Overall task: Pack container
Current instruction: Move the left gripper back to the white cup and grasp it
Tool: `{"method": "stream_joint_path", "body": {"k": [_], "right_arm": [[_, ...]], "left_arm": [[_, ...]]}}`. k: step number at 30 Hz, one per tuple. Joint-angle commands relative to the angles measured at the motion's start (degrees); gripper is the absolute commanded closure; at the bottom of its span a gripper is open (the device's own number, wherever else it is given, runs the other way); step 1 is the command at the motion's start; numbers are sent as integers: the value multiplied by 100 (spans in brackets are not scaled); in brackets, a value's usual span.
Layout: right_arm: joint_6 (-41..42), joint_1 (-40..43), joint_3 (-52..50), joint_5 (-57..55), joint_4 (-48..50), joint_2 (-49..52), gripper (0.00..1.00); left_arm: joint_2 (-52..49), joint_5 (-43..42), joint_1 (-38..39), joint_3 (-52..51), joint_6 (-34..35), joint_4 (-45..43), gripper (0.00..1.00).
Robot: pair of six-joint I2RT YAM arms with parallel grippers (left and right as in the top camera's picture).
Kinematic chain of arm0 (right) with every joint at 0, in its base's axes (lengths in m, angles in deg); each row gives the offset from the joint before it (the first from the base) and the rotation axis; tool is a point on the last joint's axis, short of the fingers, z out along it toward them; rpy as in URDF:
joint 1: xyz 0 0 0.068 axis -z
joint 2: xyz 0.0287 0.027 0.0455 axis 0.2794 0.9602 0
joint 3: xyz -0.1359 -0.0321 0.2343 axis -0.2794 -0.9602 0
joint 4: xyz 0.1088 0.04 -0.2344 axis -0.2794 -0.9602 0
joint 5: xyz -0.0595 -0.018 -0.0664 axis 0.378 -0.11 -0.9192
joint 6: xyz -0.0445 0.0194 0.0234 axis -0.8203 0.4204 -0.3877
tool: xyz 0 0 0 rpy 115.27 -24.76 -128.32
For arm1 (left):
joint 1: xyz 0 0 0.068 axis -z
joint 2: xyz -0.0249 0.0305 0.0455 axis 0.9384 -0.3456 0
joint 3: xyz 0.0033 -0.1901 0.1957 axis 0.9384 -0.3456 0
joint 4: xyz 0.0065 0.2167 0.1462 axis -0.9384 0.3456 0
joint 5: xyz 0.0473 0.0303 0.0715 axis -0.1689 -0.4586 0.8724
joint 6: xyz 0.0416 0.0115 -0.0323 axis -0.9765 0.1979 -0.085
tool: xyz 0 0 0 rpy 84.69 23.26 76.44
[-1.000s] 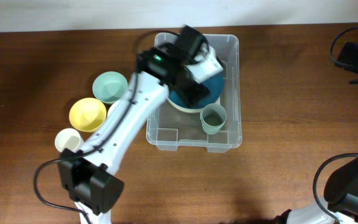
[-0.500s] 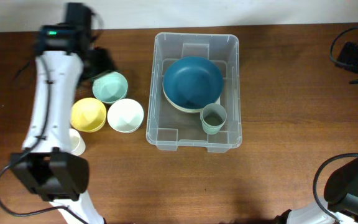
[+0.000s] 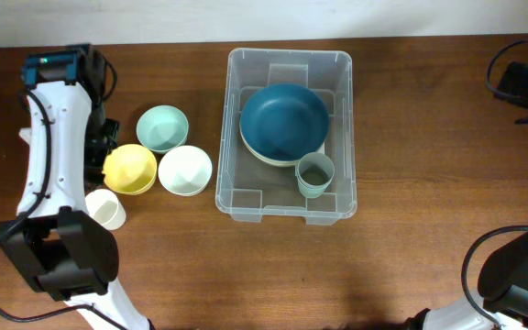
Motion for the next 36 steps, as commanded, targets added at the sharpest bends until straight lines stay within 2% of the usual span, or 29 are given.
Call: {"method": "stream_joint_path", "body": {"k": [1,10,12,20,26,32,36], "right_arm": [[63,26,28,-70,11,20,1],[63,26,28,-70,11,20,1],[63,26,28,-70,11,20,1],[63,26,28,-70,11,20,1],[63,26,28,-70,11,20,1],[63,26,28,-70,11,20,1],[63,26,28,-70,11,20,1]], "left_arm": [[46,417,-4,-468,1075,-39,15],[46,1010,-11,-1060,1132,-713,16],[46,1016,-9,-1237,1132,-994,23],[46,1043,-160,-1585,1128,-1414,24],[28,1071,-299,-1930,1128,-1810,30],[20,944,-310,-2210,1128,-2149,30],[20,940,-308,-2391,1128,-2295,36]]}}
